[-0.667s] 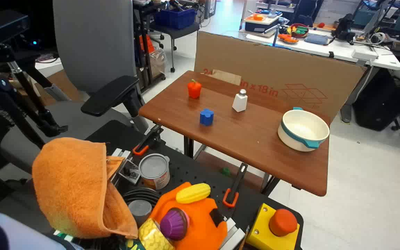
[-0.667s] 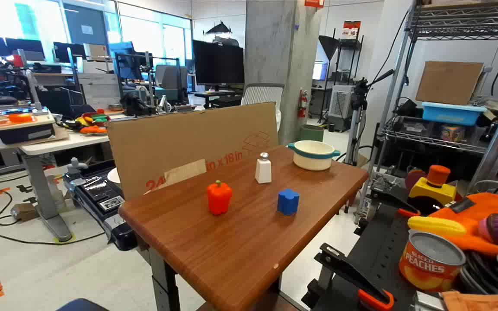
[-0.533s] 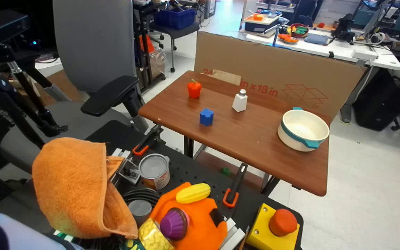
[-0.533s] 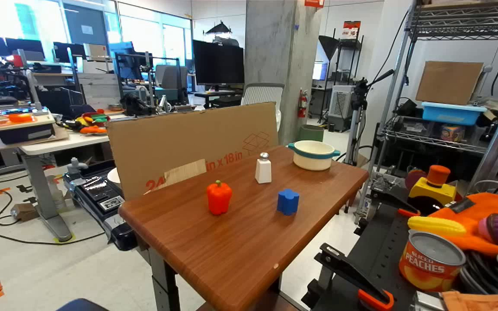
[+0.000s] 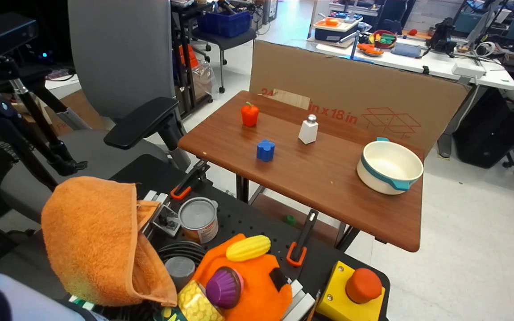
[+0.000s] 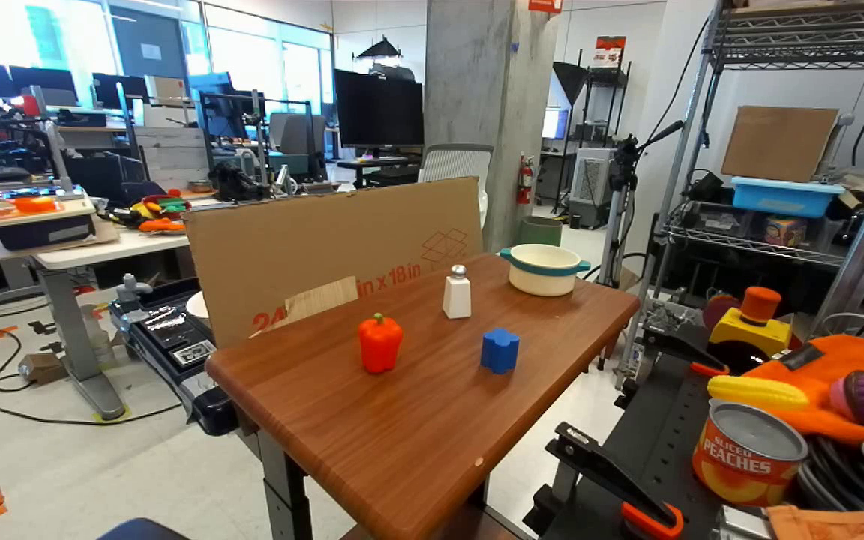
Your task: Pick up the bottle and put it in the bowl
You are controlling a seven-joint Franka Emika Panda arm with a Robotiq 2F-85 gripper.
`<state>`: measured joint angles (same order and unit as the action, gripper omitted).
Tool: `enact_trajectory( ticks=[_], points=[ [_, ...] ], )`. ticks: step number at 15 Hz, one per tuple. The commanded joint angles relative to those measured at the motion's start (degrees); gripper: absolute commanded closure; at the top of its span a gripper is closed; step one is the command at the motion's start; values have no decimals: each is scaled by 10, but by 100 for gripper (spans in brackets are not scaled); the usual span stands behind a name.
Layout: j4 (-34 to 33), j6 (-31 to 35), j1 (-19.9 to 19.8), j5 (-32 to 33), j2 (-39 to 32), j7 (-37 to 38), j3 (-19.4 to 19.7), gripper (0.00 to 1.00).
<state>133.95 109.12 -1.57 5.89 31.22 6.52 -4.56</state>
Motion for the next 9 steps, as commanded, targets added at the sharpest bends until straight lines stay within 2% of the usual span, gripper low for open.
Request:
enact_trajectory(
  ticks=[1, 3, 6, 9],
  points=[
    [-1, -1, 5, 2, -1, 2, 4, 0],
    [-7, 7, 4, 3, -16, 12, 1, 0],
    [-34, 36, 1, -3, -85, 42, -5, 0],
    [-72, 75, 1, -17, -185, 66, 1, 0]
  ],
)
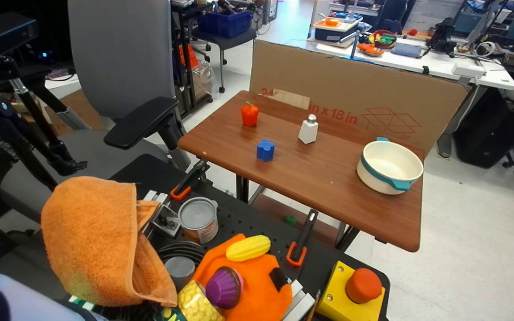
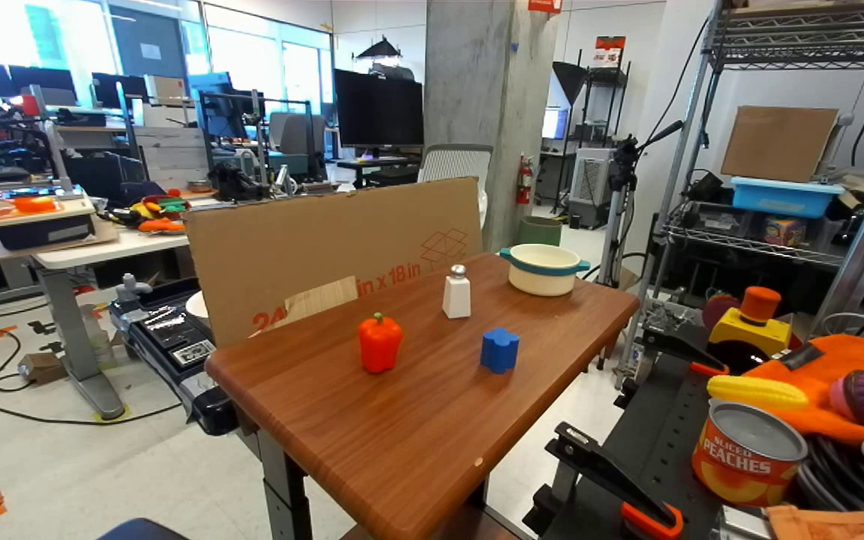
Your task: Pick up the bottle and put it in the bowl
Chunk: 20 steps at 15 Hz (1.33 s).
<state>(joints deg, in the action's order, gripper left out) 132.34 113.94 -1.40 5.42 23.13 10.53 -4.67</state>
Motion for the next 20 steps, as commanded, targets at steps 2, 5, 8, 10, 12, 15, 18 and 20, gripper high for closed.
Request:
enact_trajectory(
  ticks=[2, 5, 8, 10, 12, 15, 18, 20],
  points=[
    [-86, 53, -1, -11, -175, 45, 4, 0],
    [-139, 64, 5, -2, -280, 66, 10, 0],
    [-195, 58, 13, 10, -370, 83, 23, 0],
    [-228, 49, 18, 9, -415, 85, 34, 0],
    [-258, 42, 22, 12, -454, 85, 45, 0],
    [-297, 41, 30, 14, -512, 88, 61, 0],
    [-329, 48, 41, 16, -561, 99, 76, 0],
    [-340, 56, 49, 17, -581, 101, 80, 0]
  ],
)
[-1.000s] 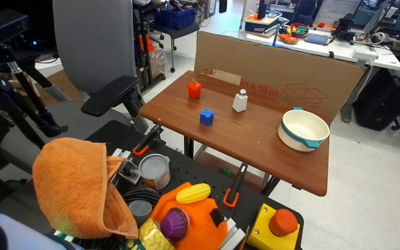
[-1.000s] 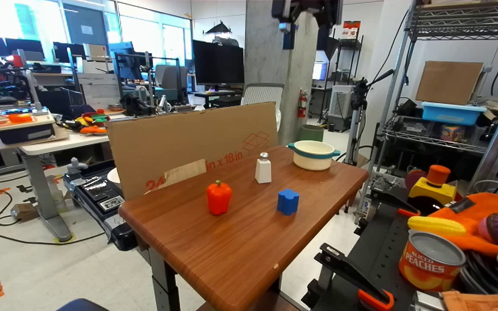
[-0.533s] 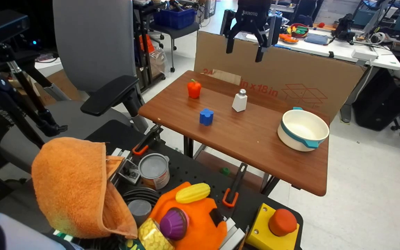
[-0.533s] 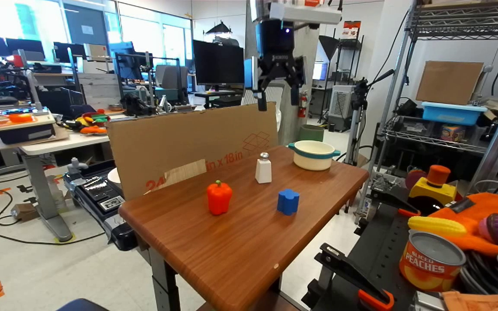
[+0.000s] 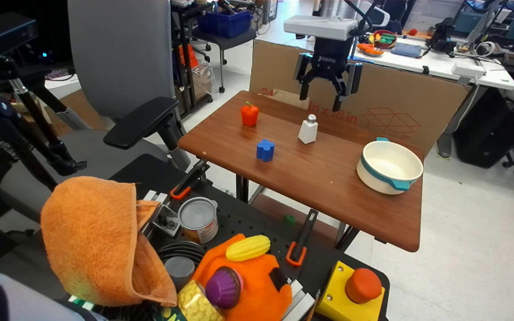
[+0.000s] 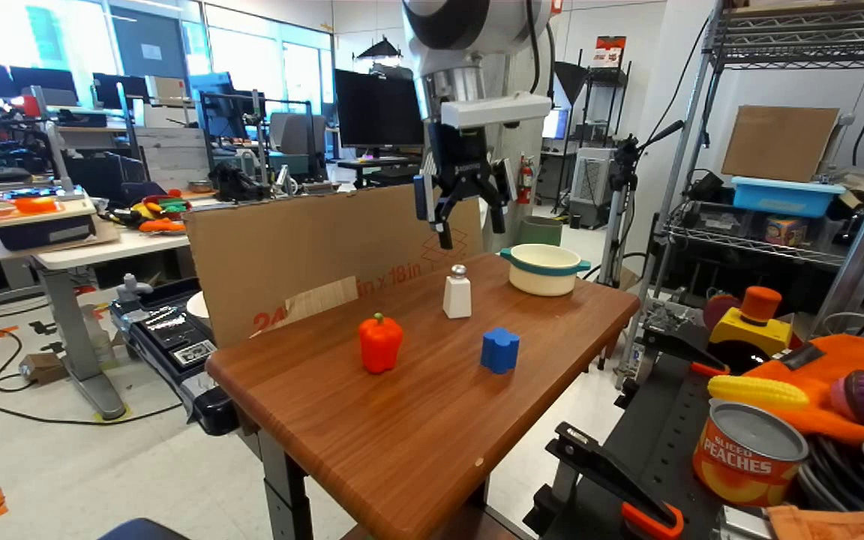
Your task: Pick up the bottle and put it in the bowl
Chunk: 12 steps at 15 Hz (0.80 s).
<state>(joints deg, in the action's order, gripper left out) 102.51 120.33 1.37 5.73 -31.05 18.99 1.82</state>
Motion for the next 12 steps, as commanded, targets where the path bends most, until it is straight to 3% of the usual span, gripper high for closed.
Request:
enact_trajectory(
  ticks=[1, 7, 8, 12],
  points=[
    [-48, -7, 25, 13, -48, 17, 18, 0],
    [-79, -11, 46, 12, -86, 22, 23, 0],
    [-85, -13, 49, 13, -93, 26, 26, 20],
    [-106, -17, 59, 21, -121, 45, 38, 51]
  ],
)
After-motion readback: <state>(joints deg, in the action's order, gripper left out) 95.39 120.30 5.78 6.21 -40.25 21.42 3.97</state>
